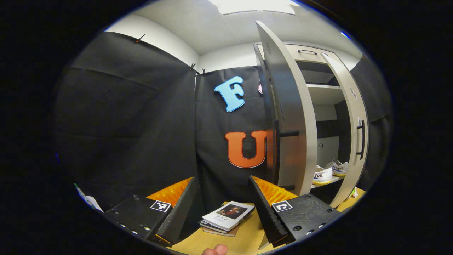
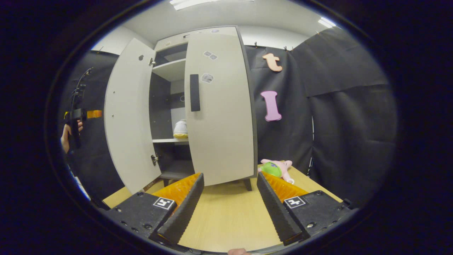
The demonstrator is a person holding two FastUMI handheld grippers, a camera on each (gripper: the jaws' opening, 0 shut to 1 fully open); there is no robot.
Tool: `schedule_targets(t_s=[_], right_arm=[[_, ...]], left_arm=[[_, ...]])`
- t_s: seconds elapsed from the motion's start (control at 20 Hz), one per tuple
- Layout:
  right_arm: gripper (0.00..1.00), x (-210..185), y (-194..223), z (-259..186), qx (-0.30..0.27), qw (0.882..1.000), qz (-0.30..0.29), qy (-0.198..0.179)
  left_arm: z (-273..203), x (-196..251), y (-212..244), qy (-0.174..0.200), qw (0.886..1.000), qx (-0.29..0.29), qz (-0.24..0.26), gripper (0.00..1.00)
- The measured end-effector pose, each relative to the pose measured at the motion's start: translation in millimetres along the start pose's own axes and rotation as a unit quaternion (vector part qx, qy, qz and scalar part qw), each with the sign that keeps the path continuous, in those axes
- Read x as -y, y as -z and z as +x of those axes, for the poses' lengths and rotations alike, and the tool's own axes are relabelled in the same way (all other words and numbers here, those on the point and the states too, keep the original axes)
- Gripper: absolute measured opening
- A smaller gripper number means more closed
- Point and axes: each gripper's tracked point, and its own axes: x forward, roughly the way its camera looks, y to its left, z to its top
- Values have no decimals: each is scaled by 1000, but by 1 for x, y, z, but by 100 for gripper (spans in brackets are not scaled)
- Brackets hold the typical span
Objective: Grab one shoe with the right hand and put it into the shoe cabinet, grab the other shoe with the left hand and put it into the shoe cabinet; then close the right door with the right hand and the left door with the left hand.
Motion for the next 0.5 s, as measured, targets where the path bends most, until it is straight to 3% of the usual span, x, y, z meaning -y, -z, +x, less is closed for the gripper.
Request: schedule_targets(t_s=[0.25, 0.3, 0.35, 0.5], right_arm=[[93, 7, -2, 3, 5, 1000, 6, 9], [98, 8, -2, 4, 3, 1000, 5, 10], [93, 9, -2, 4, 3, 1000, 4, 11], [93, 11, -3, 6, 2, 1000, 0, 8]], left_arm=[[17, 8, 11, 8, 1000, -18, 7, 89], [17, 8, 11, 5, 1000, -18, 8, 87], [16, 10, 9, 5, 1000, -18, 5, 87], [9, 21, 9, 5, 1000, -21, 2, 87]])
